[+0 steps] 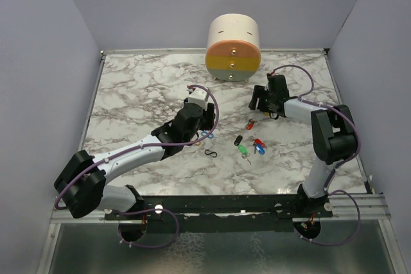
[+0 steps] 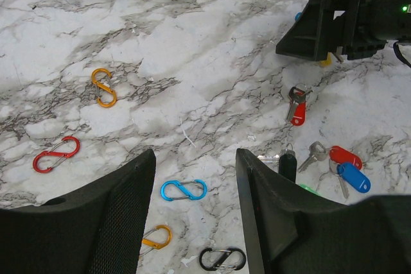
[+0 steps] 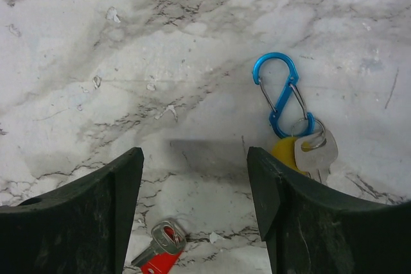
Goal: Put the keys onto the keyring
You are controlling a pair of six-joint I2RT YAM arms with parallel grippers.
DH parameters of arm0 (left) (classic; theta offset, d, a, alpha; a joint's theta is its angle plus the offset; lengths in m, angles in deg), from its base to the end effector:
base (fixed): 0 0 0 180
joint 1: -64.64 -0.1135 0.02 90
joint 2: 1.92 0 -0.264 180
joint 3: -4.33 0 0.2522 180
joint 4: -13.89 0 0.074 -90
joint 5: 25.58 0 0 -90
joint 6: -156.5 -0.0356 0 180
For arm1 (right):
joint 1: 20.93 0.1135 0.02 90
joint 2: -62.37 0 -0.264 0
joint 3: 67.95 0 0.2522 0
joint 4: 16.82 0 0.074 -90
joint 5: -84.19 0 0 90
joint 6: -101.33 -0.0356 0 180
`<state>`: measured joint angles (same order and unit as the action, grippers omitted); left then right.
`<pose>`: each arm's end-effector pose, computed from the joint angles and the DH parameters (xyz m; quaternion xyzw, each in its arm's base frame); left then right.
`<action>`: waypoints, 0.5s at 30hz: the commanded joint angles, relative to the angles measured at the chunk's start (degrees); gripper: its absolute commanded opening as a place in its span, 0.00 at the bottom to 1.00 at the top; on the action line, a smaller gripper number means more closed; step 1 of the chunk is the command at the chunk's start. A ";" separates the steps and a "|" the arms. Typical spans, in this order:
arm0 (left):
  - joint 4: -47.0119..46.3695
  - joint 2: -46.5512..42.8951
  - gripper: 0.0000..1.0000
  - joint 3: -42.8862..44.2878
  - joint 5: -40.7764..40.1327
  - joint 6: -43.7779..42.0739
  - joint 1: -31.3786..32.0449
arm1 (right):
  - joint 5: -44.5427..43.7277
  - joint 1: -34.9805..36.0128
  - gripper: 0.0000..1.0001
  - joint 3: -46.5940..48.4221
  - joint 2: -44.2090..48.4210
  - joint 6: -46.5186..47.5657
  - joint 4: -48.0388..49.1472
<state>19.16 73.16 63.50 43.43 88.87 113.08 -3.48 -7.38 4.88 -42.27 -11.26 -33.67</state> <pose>0.2050 -0.2119 0.2607 0.0827 0.8135 -0.1994 0.5400 0.3627 0.0889 0.1537 0.0666 0.9331 0.1276 0.3296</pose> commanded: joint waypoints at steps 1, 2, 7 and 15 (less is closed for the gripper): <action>-1.37 -1.15 0.55 -0.37 1.17 0.37 -0.19 | -5.97 0.14 0.68 -2.25 2.57 -1.60 -4.08; -1.44 -1.19 0.55 -0.42 1.21 0.39 -0.22 | -6.99 0.17 0.68 -2.55 2.98 -1.58 -4.47; -1.60 -1.43 0.55 -0.66 1.42 0.39 -0.21 | -10.78 -0.09 0.69 -2.73 4.17 -1.42 -5.96; -1.42 -1.79 0.55 -0.78 1.13 0.35 -0.24 | -14.44 -0.27 0.70 -2.92 8.35 -0.50 -7.49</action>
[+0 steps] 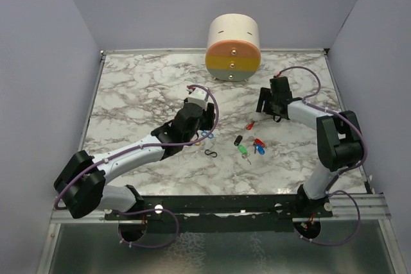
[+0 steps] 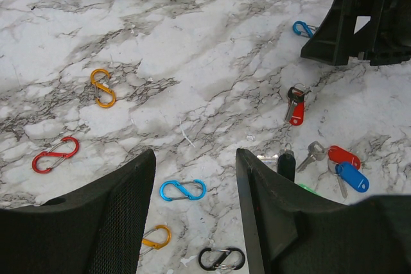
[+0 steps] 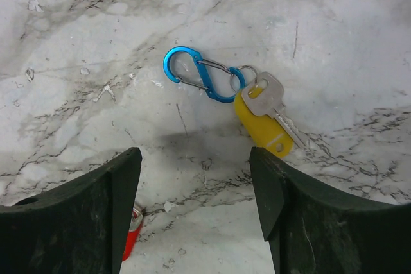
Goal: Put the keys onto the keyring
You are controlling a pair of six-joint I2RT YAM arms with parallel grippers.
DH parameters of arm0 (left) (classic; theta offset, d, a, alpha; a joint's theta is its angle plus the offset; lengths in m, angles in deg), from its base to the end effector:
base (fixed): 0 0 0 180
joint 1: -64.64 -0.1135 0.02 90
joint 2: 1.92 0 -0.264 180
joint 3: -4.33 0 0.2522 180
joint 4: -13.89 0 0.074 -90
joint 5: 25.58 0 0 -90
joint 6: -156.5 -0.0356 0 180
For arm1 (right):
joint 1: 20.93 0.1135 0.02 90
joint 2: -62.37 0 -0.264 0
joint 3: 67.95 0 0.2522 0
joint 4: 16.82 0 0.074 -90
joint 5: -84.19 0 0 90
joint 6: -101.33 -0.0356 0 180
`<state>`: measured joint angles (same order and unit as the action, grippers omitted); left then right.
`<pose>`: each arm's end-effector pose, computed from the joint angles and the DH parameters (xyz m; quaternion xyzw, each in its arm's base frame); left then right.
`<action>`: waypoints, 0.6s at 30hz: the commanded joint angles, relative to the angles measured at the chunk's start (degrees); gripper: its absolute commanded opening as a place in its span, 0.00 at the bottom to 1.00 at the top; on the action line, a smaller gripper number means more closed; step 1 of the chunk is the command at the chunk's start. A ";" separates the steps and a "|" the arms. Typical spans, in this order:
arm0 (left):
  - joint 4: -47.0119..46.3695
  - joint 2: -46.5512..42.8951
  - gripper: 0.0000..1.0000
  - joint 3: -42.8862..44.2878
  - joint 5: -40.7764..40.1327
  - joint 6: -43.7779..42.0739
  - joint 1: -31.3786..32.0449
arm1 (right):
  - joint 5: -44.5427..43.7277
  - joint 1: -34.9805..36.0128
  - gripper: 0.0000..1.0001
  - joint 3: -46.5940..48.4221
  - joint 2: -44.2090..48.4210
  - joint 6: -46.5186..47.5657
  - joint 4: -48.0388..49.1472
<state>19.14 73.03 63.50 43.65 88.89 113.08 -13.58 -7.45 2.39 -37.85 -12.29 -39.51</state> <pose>0.2047 -0.2118 0.2614 0.0833 0.8129 -0.2016 0.5400 0.3434 0.0774 0.1609 0.1052 0.9393 0.0410 0.3239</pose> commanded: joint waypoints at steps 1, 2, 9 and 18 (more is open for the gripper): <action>-1.34 -1.58 0.55 -0.82 0.91 0.35 -0.25 | -4.51 -0.21 0.70 -0.56 4.54 0.60 -1.80; -1.33 -1.64 0.55 -0.77 0.96 0.34 -0.20 | -4.94 -0.20 0.70 -0.77 5.16 0.70 -1.73; -1.24 -1.74 0.55 -0.93 0.74 0.22 -0.20 | -3.75 -0.22 0.70 -0.86 8.21 1.54 -1.60; -1.18 -1.78 0.56 -0.98 0.54 0.19 -0.24 | 3.74 -0.20 0.66 -4.24 13.25 3.72 2.84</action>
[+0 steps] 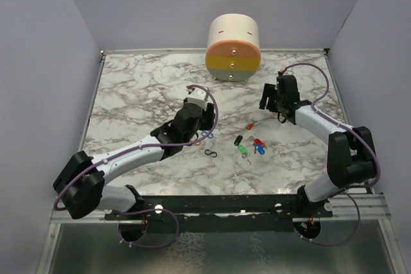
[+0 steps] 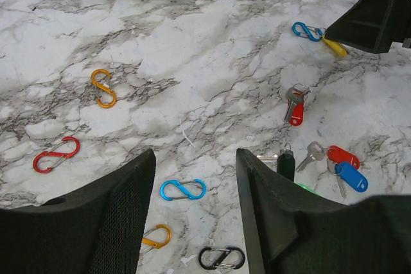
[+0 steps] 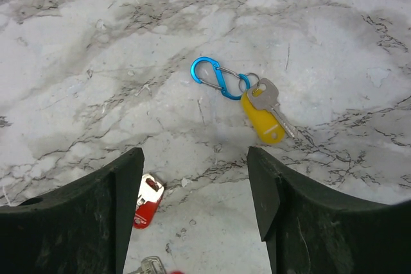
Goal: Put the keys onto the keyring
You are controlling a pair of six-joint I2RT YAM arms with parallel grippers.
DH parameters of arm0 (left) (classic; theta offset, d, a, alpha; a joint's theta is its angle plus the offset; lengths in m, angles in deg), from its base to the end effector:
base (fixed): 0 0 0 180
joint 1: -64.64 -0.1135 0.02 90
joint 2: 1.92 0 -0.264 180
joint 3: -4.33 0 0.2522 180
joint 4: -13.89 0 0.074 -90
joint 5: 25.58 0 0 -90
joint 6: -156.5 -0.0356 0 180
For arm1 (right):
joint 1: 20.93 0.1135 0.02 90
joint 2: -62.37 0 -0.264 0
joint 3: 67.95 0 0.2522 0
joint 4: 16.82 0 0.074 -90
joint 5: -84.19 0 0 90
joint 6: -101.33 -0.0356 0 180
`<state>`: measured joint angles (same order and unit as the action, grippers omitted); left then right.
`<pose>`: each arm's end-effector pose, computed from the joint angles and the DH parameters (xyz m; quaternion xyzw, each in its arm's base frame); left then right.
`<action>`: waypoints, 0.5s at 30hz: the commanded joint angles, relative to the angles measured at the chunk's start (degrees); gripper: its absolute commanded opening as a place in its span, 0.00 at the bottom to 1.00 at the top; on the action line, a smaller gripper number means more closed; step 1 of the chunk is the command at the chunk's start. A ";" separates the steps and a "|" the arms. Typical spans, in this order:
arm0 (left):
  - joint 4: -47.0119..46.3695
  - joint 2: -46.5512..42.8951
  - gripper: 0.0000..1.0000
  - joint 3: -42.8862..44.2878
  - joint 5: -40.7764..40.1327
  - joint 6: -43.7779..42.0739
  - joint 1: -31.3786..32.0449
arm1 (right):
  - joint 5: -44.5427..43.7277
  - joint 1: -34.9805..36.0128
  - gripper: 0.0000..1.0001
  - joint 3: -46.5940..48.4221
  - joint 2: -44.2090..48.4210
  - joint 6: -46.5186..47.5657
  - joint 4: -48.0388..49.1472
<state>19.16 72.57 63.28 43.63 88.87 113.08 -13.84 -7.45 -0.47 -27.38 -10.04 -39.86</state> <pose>0.2036 -0.2106 0.2622 0.0828 0.8119 -0.2025 0.5412 0.3212 0.0719 0.2043 0.0900 0.9186 0.0518 0.3812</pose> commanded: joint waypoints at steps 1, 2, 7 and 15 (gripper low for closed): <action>-1.20 -1.15 0.56 -0.75 0.62 0.22 -0.20 | 4.78 -0.20 0.65 -1.53 2.96 1.77 3.52; -1.14 -0.93 0.55 -0.72 0.71 0.22 -0.19 | 6.30 -0.21 0.63 -1.95 3.01 2.21 3.86; -0.66 0.33 0.56 -0.05 0.93 -0.36 -0.33 | 19.82 0.74 0.58 -6.36 4.75 4.98 9.76; -0.44 1.55 0.84 -0.23 0.14 0.17 -1.21 | 19.46 5.88 0.58 -10.79 11.62 5.06 14.54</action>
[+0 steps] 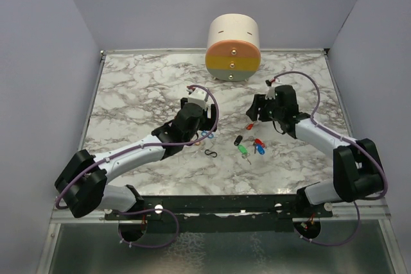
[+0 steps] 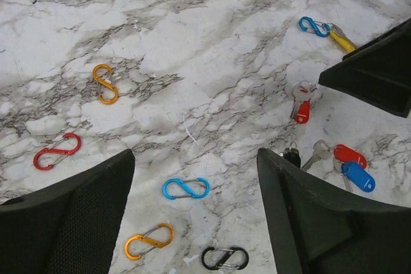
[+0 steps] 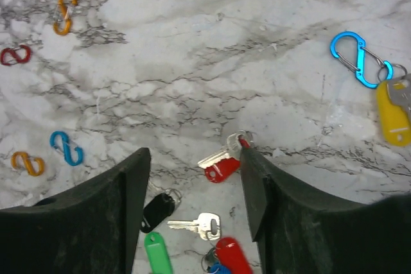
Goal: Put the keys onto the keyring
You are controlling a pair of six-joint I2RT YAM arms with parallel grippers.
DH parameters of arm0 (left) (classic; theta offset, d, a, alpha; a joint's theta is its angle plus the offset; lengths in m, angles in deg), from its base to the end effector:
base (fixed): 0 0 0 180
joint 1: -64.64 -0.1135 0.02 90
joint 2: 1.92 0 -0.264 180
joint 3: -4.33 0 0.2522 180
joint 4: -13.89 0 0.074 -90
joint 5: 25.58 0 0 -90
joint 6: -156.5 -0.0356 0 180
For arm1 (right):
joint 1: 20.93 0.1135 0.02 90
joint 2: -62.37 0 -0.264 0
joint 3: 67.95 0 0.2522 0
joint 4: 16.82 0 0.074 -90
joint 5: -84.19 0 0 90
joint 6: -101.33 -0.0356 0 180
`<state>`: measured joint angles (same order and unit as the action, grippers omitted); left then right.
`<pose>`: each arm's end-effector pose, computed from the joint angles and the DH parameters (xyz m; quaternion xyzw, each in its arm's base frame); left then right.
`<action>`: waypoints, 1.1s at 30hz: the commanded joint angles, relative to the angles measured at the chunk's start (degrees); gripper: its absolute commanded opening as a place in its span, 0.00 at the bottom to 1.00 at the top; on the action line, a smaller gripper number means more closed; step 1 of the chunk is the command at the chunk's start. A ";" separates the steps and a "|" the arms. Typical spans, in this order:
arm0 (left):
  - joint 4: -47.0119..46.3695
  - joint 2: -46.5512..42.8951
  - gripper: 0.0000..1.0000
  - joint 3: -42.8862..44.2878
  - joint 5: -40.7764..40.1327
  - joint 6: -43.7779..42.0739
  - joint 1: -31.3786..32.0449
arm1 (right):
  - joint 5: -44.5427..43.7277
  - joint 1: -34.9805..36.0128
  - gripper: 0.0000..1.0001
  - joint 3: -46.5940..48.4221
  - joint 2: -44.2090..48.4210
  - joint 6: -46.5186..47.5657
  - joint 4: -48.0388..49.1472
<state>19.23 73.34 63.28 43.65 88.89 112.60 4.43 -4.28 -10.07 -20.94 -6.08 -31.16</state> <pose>0.2067 -0.2103 0.2584 0.0813 0.8160 -0.1964 0.5375 0.2864 0.0923 0.1977 -0.0319 0.9021 0.2011 0.3805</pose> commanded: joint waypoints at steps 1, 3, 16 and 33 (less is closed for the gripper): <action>-0.27 0.93 0.91 -0.26 -0.23 0.26 -1.01 | -1.47 4.80 0.63 -2.14 7.60 0.97 6.55; -0.22 0.81 0.99 -0.49 -1.24 0.70 -1.24 | -3.10 7.19 0.93 -5.33 12.00 1.69 11.05; -2.18 0.08 0.96 -3.57 0.16 2.21 -3.14 | 1.71 7.35 0.97 -9.03 18.33 -1.15 12.83; 1.35 0.49 0.88 -7.35 3.89 2.80 -3.14 | -10.37 7.34 0.94 -4.54 13.81 -3.67 -1.64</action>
<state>19.69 75.11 57.31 45.61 91.32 109.63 -1.21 3.08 -16.41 -6.25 -7.57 -29.83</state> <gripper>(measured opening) 0.900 0.941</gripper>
